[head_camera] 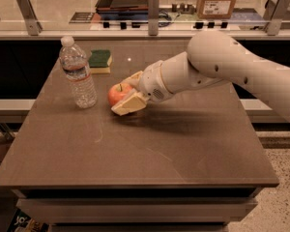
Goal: Move apple near water bottle
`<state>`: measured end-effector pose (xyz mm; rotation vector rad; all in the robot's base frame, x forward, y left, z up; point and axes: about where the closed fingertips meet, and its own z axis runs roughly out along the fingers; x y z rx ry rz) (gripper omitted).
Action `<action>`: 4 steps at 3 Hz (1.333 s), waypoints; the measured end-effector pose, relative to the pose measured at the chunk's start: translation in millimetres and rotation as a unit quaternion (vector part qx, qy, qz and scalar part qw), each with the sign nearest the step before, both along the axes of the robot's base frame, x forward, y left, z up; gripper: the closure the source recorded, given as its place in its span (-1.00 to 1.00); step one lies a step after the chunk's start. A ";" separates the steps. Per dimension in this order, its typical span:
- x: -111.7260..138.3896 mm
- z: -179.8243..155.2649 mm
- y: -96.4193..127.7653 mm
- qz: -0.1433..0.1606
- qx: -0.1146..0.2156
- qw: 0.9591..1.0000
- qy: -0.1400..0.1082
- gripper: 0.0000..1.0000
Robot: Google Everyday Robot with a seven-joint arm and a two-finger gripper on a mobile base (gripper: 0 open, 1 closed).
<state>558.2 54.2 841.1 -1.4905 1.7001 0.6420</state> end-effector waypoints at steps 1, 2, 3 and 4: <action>-0.8 0.1 1.6 0.002 0.000 1.000 0.000 -0.28; -1.6 0.1 3.3 0.003 0.000 1.000 0.000 -0.74; -2.4 0.2 5.0 0.005 -0.001 1.000 0.000 -1.00; -2.5 0.2 5.1 0.005 -0.001 1.000 0.000 -1.00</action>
Offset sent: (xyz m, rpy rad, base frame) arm -0.0006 0.0013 0.0000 -0.0003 0.0000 0.0026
